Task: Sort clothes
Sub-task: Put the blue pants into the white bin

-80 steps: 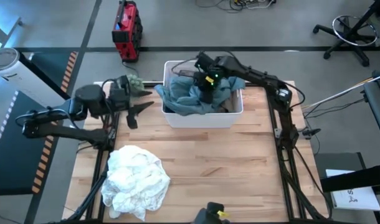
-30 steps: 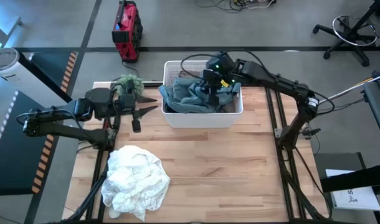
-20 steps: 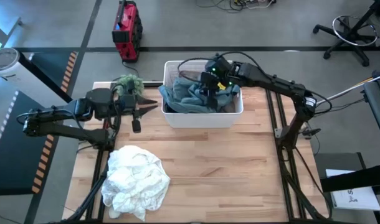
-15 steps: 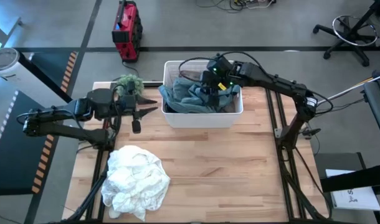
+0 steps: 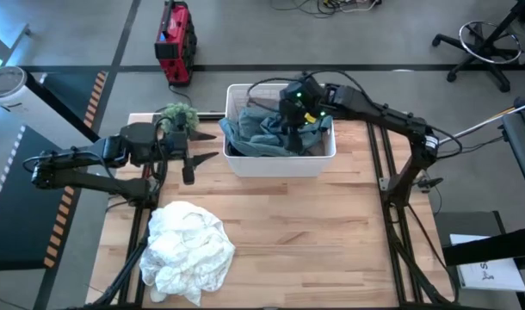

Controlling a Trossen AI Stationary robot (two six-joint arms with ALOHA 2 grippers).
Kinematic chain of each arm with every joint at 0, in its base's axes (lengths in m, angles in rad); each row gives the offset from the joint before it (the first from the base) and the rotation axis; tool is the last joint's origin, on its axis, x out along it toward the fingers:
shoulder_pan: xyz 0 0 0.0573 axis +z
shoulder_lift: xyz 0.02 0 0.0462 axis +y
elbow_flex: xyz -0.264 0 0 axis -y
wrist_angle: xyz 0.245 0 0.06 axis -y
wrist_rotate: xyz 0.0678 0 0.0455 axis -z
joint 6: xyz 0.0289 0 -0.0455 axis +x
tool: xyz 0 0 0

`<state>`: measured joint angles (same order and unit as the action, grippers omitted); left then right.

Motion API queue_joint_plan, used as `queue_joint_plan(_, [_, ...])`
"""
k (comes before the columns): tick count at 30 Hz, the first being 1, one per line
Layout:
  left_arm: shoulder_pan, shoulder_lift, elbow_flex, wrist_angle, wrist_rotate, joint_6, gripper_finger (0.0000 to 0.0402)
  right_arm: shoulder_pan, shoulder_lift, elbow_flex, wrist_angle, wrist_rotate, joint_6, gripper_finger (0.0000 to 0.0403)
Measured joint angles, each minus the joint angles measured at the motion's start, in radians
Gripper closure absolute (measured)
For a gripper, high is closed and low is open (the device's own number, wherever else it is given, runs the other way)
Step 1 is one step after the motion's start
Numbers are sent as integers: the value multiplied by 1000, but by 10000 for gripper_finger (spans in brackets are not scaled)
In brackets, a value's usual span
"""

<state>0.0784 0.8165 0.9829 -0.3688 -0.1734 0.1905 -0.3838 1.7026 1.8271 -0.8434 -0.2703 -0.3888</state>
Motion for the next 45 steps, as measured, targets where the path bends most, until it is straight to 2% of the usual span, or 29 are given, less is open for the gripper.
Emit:
queue_joint_plan(2, [0,0,0,0,0,5,207,13,22,-1,16,-20,-20,385])
queue_joint_plan(6, [0,0,0,-9,0,7,229,26,75,-2,46,-127,-20,391])
queue_joint_plan(8, [0,0,0,-10,0,7,241,24,107,-2,40,-148,-26,399])
queue_joint_plan(13, [0,0,0,-26,0,7,269,3,165,-3,42,-134,-56,402])
queue_joint_plan(17, [0,0,0,-45,0,-2,286,-63,181,-3,48,-97,-57,403])
queue_joint_plan(24, [0,0,0,-60,0,-15,288,-173,180,-76,67,-96,-57,403])
queue_joint_plan(36, [0,0,0,-58,-1,-14,288,-260,180,-387,267,-132,-50,403])
queue_joint_plan(41, [0,0,0,-58,-2,-14,288,-267,172,-409,260,-127,-25,403])
queue_joint_plan(45, [0,0,0,-59,-3,-15,288,-267,132,-376,244,-116,-16,403])
